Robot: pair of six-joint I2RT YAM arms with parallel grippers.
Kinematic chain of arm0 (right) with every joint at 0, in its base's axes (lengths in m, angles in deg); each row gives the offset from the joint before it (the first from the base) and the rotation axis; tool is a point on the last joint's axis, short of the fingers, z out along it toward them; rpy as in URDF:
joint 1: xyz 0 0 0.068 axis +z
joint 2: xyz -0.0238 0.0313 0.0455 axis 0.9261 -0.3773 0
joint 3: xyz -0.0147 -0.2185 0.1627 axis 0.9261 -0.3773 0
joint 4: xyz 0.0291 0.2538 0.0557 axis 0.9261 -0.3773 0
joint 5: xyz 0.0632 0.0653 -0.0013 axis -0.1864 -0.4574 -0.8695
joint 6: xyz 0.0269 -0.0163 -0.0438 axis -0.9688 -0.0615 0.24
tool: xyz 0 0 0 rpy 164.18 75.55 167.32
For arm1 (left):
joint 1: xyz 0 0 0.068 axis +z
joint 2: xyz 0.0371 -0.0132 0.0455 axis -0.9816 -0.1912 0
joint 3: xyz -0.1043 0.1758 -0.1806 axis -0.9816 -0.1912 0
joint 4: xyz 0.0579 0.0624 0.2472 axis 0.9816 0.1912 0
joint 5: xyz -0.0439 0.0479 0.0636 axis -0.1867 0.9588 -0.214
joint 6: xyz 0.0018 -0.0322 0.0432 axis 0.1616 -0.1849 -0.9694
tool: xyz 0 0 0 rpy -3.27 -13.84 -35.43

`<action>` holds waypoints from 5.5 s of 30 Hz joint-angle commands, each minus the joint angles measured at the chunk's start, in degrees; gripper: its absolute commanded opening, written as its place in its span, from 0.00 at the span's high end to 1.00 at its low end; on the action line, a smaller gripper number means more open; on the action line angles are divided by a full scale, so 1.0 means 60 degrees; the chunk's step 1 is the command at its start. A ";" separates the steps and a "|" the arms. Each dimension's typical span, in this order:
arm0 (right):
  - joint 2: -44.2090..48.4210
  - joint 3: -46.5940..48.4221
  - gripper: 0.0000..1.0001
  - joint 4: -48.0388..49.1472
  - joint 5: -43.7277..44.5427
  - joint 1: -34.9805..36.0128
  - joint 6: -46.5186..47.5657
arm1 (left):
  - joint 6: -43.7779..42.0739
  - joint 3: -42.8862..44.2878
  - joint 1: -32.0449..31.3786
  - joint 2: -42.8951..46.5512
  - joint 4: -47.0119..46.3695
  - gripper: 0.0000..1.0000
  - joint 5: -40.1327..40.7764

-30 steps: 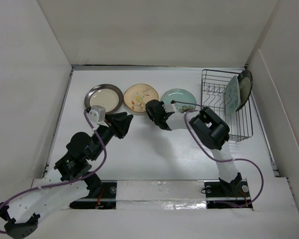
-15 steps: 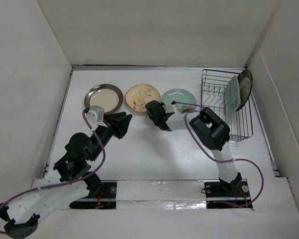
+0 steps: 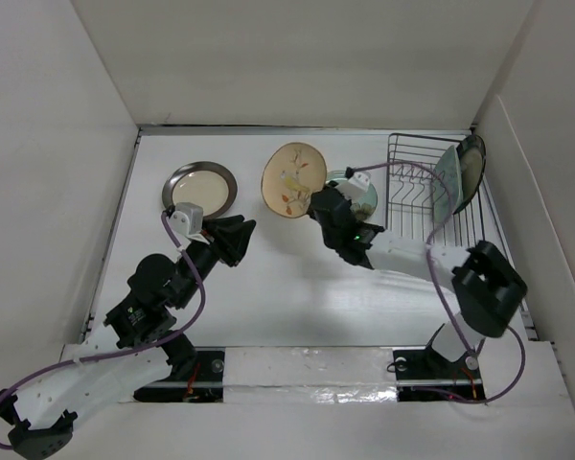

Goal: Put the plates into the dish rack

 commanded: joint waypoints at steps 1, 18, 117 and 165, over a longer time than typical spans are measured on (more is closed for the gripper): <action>0.2560 0.0041 1.00 0.2377 0.1605 -0.0761 0.4266 | -0.0086 -0.0001 -0.0057 0.0034 -0.0356 0.70 -0.0167; 0.3698 0.2659 1.00 -0.1665 0.3598 -0.4367 1.1105 | -0.0042 -0.0016 -0.0057 -0.0097 -0.0385 0.70 -0.0300; -0.5438 0.6101 0.25 0.1436 -0.6774 -0.0926 0.0987 | -0.0071 -0.0045 -0.0057 -0.0112 -0.0400 0.74 0.0243; 0.4250 0.0552 1.00 0.0856 -0.1497 -0.3385 0.5287 | -0.0100 -0.0016 -0.0057 -0.0200 -0.0342 0.71 0.0155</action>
